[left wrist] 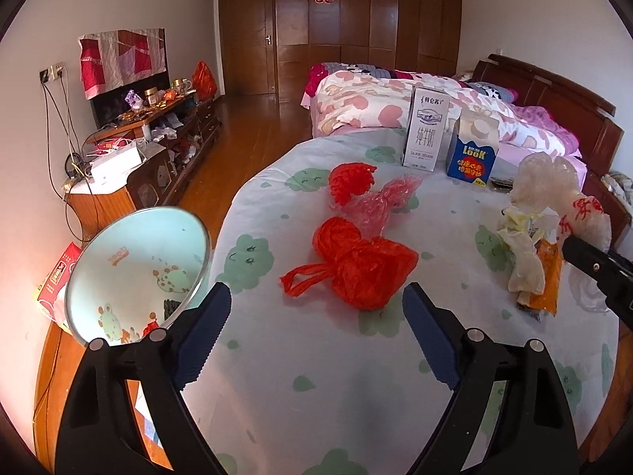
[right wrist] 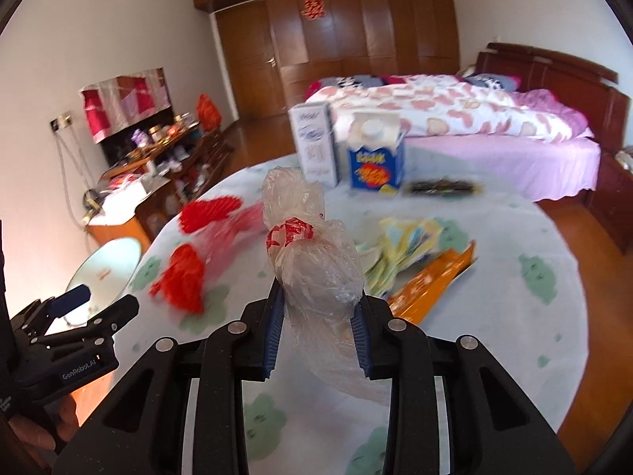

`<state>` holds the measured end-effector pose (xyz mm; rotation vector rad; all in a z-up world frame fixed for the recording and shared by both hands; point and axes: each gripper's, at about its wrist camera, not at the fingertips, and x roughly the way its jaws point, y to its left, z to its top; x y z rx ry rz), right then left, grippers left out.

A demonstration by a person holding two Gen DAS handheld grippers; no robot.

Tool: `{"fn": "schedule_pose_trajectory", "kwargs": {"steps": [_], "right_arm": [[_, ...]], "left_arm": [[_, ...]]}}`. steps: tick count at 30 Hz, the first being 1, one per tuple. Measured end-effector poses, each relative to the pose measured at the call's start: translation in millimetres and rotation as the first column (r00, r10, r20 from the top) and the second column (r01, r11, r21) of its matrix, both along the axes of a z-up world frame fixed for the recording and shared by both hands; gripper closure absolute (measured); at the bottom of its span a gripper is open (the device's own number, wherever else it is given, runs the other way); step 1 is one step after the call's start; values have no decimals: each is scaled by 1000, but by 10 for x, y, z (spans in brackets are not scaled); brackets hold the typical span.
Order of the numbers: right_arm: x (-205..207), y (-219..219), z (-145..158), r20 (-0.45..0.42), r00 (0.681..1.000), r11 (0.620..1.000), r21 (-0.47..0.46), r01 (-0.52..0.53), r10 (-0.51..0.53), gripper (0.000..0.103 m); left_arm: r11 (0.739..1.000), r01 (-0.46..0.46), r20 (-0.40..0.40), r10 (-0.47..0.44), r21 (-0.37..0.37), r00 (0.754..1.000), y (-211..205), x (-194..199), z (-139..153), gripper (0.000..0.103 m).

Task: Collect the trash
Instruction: 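Grasp the red plastic bag with the left tool while the right tool holds the clear bag, then carry the red bag and clear bag over the bin and open both tools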

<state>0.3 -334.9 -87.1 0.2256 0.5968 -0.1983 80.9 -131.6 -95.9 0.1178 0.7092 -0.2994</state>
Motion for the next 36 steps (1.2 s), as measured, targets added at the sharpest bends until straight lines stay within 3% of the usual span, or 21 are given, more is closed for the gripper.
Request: {"fn": "schedule_pose_trajectory", "kwargs": {"steps": [6, 12, 14, 17, 23, 28, 36], "right_arm": [[13, -173, -18, -2, 1000, 999, 19, 32, -32, 71], [-20, -181, -11, 0, 1000, 999, 33, 15, -15, 71], [-18, -172, -6, 1, 1000, 999, 35, 13, -13, 71], [-22, -142, -4, 4, 1000, 999, 39, 12, -12, 71], [-47, -21, -1, 14, 1000, 999, 51, 13, -14, 71], [-57, 74, -5, 12, 1000, 999, 44, 3, -4, 71], [-54, 284, 36, 13, 999, 999, 29, -35, 35, 71]], "left_arm": [[1000, 9, -55, -10, -24, 998, -326, 247, -156, 17], [999, 24, -103, -28, -40, 994, -376, 397, -330, 49], [998, 34, -125, -42, -60, 991, -329, 414, -367, 71], [996, 39, -120, -48, -77, 992, -242, 383, -353, 79], [996, 51, -90, -58, -77, 994, -71, 225, -250, 82], [998, 58, -34, -59, -34, 998, 39, 24, -108, 82], [1000, 5, 31, -5, 15, 999, 264, -115, 89, 82]]}}
